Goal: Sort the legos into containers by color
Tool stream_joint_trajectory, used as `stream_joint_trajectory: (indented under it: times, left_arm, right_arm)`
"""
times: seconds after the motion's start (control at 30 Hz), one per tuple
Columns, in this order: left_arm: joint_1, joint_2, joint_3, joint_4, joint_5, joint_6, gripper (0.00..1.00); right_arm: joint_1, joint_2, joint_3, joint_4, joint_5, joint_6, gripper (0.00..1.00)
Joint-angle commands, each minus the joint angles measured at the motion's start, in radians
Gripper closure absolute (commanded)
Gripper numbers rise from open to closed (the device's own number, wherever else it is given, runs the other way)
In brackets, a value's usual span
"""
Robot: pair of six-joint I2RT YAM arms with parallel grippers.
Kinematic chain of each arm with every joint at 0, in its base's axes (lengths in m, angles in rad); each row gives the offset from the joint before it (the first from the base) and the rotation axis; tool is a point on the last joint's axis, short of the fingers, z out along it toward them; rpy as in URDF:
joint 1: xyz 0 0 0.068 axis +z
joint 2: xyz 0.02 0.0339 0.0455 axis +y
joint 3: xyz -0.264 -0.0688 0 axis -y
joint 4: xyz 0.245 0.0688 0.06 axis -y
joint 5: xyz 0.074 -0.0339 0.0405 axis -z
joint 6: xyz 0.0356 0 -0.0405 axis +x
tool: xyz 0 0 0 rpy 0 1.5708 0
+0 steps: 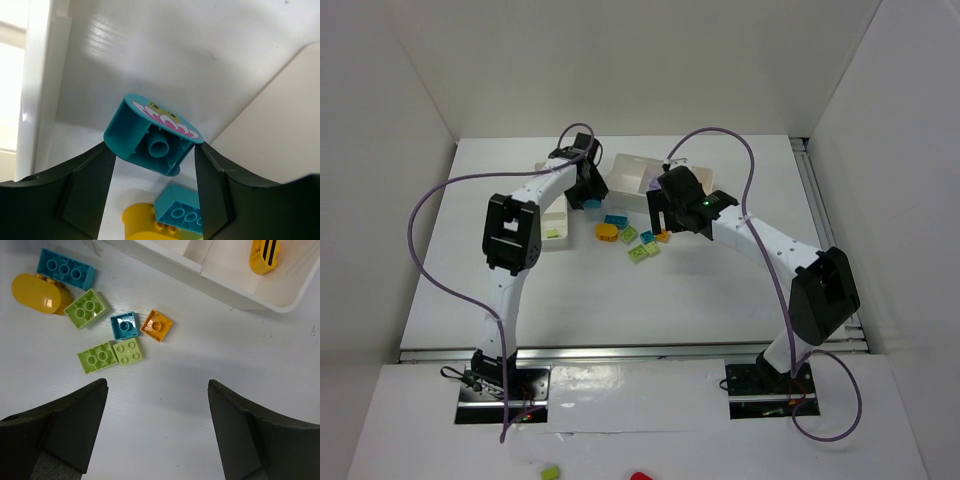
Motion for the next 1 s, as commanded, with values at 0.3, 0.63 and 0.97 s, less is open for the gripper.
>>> stream_joint_trajectory:
  times: [0.3, 0.63, 0.97]
  left_arm:
    - [0.016, 0.081, 0.104, 0.038, 0.081, 0.122, 0.22]
    - [0.034, 0.053, 0.069, 0.067, 0.052, 0.102, 0.06]
    - [0.034, 0.072, 0.088, 0.141, 0.115, 0.255, 0.16]
  right_arm:
    - [-0.002, -0.023, -0.003, -0.015, -0.006, 0.013, 0.12]
    - [-0.002, -0.014, 0.006, -0.015, -0.016, 0.013, 0.12]
    - [-0.002, -0.004, 0.015, -0.015, -0.025, 0.013, 0.12]
